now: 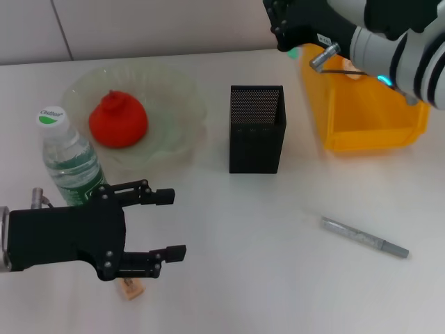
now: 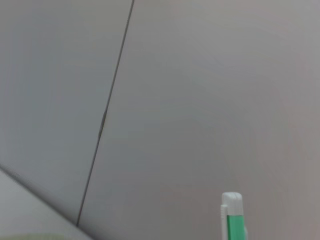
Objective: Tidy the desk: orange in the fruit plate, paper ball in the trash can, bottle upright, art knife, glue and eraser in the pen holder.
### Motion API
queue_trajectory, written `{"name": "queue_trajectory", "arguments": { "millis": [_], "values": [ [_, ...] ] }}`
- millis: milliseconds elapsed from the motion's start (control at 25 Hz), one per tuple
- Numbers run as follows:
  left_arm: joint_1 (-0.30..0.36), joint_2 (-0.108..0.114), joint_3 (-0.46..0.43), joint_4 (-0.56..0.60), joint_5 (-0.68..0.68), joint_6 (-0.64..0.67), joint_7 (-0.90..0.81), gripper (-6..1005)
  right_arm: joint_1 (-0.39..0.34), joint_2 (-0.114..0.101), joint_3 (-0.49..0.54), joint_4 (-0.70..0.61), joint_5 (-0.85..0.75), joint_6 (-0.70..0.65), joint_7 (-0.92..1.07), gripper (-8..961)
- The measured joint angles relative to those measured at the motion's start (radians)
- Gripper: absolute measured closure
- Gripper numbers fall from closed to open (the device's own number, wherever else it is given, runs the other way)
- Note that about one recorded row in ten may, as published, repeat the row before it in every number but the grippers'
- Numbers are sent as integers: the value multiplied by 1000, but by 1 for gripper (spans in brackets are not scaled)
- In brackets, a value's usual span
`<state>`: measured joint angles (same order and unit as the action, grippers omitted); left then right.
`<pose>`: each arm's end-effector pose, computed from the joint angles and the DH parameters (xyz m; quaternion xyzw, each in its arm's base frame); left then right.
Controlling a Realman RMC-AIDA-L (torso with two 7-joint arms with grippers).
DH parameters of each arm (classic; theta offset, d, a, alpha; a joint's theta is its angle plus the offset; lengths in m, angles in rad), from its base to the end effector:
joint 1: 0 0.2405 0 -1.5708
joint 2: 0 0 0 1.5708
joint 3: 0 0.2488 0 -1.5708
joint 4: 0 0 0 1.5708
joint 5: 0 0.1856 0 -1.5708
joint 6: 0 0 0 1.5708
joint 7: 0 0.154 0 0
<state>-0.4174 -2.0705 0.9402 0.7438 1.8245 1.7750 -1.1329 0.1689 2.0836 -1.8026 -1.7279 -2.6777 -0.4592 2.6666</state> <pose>-0.2195 0.2592 -0.0092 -0.9596 -0.0394 -0.2757 0.0392 0.1184 0.3381 0.0219 -0.8508 0.1290 0.1503 0.4867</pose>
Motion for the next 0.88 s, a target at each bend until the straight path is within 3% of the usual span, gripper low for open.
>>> {"name": "queue_trajectory", "arguments": {
  "millis": [40,520,880],
  "values": [
    [-1,0,0,-5,-3,-1,3,232,-5,0,-20,28,2,72,0,869],
    [0,1,-3,-15,-10,-11,13,233,-10,-1,-106,172,9,366,9,868],
    [-1,1,-3,-26,-17,-19,27,234,-15,-2,-143,252,25,489,14,867]
  ]
}}
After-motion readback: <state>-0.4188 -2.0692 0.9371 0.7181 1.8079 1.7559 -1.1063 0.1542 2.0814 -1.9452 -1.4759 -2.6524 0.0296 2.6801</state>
